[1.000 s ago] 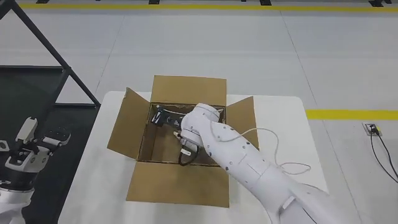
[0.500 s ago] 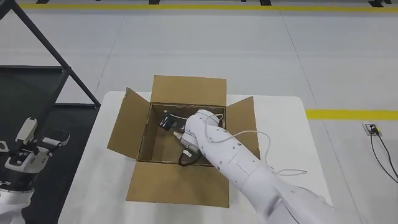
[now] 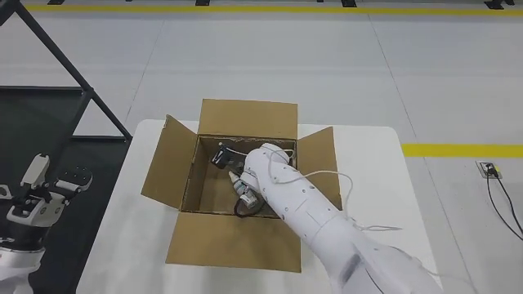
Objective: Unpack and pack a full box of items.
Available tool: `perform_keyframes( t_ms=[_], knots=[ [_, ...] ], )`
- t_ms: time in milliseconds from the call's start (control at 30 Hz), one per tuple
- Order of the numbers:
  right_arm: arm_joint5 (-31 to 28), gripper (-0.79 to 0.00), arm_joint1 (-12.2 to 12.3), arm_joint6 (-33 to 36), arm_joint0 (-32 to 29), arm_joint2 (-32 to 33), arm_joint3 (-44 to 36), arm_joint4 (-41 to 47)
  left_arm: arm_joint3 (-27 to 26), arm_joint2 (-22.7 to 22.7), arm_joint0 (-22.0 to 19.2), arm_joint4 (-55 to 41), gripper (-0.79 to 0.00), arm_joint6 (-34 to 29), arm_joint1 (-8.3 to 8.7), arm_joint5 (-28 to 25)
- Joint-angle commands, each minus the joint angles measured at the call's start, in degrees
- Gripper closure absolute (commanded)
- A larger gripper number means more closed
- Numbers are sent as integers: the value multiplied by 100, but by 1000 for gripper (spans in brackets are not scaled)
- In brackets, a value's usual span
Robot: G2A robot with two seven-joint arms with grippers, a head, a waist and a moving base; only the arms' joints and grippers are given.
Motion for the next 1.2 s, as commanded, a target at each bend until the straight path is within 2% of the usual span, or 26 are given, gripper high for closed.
perform_keyframes(
  t_ms=[0, 267, 400, 500, 633, 733, 867, 900, 933, 967, 1000, 1167],
  knots=[
    [-22, -259, -4, -118, 26, 47, -9, 41, 8, 23, -31, 17, -785, -25, 4, 21],
    [-296, -262, 135, -602, 78, 277, -386, 104, 39, 124, -176, 115, -785, -114, 22, 128],
    [-401, -265, 326, -926, -2, 485, -814, 96, 62, 202, -249, 192, -785, -226, 36, 190],
    [-480, -268, 562, -1144, -224, 722, -1469, 16, 96, 259, -295, 303, -785, -310, 49, 244],
    [-485, -283, 1033, -1106, -906, 1260, -3041, -338, 174, 351, -320, 527, -785, -602, 80, 357],
    [-406, -299, 1456, -654, -1871, 1907, -4894, -864, 265, 443, -342, 725, -785, -893, 107, 333],
    [-813, -369, 1906, -254, -3562, 2914, -7567, -1319, 359, 626, -402, 933, -785, -1273, 138, 208],
    [-868, -425, 1945, -271, -3766, 3024, -7841, -1338, 361, 642, -411, 976, -785, -1303, 143, 190],
    [-988, -597, 2002, -356, -4104, 3190, -8252, -1280, 346, 700, -427, 1015, -785, -1395, 150, 158],
    [-1051, -730, 2024, -390, -4231, 3256, -8391, -1236, 340, 720, -436, 1039, -785, -1419, 154, 148],
    [-1117, -785, 2051, -393, -4368, 3335, -8540, -1213, 325, 761, -450, 1064, -785, -1446, 157, 141],
    [-1115, -785, 2064, -373, -4434, 3372, -8611, -1229, 227, 997, -544, 1227, -785, -1506, 173, 191]
  ],
)
